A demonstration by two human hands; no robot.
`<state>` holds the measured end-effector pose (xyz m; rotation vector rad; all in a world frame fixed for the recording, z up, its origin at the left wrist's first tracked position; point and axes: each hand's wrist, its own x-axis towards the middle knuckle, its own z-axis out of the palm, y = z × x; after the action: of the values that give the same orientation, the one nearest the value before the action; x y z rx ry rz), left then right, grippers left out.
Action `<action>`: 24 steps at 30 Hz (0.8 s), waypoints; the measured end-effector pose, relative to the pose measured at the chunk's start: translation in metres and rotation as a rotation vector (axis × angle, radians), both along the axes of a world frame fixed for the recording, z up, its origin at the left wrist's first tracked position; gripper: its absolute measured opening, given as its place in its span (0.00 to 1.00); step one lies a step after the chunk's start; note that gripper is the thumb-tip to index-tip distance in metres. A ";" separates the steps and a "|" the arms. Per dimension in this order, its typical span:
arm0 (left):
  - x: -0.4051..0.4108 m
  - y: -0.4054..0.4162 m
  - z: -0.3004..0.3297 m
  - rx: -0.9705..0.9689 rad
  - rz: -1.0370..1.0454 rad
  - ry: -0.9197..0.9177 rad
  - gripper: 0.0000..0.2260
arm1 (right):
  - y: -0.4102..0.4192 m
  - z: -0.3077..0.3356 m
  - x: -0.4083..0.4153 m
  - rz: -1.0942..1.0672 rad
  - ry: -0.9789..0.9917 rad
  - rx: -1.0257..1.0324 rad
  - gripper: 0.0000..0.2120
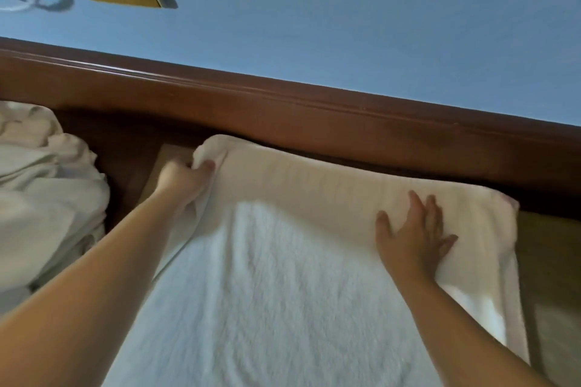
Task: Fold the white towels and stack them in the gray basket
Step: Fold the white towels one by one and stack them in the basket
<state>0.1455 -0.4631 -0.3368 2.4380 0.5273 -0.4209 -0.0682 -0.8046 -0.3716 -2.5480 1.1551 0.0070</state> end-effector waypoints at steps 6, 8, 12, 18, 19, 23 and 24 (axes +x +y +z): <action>0.030 0.005 0.010 -0.054 -0.022 -0.073 0.18 | 0.002 -0.025 -0.002 0.018 0.085 -0.049 0.34; 0.031 0.008 0.006 -0.089 0.054 -0.110 0.13 | 0.002 -0.027 -0.001 0.025 0.099 -0.057 0.35; 0.030 0.020 0.005 -0.152 0.240 -0.234 0.05 | 0.002 -0.026 -0.001 0.020 0.095 -0.057 0.37; -0.033 0.002 0.008 0.166 -0.122 -0.306 0.13 | 0.003 -0.020 -0.002 0.032 0.063 -0.040 0.37; -0.065 -0.018 0.009 0.173 -0.200 -0.310 0.14 | 0.002 -0.018 -0.002 0.039 0.076 -0.022 0.37; -0.219 -0.114 0.012 0.129 -0.470 -0.215 0.25 | -0.011 -0.003 -0.004 0.132 0.112 0.089 0.35; -0.254 -0.137 0.010 0.155 -0.523 -0.132 0.30 | -0.018 0.003 -0.008 0.166 0.103 0.108 0.33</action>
<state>-0.1081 -0.6005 -0.3264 2.7176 -0.1505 -0.4353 -0.0758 -0.8230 -0.3683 -2.5640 0.9479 0.2366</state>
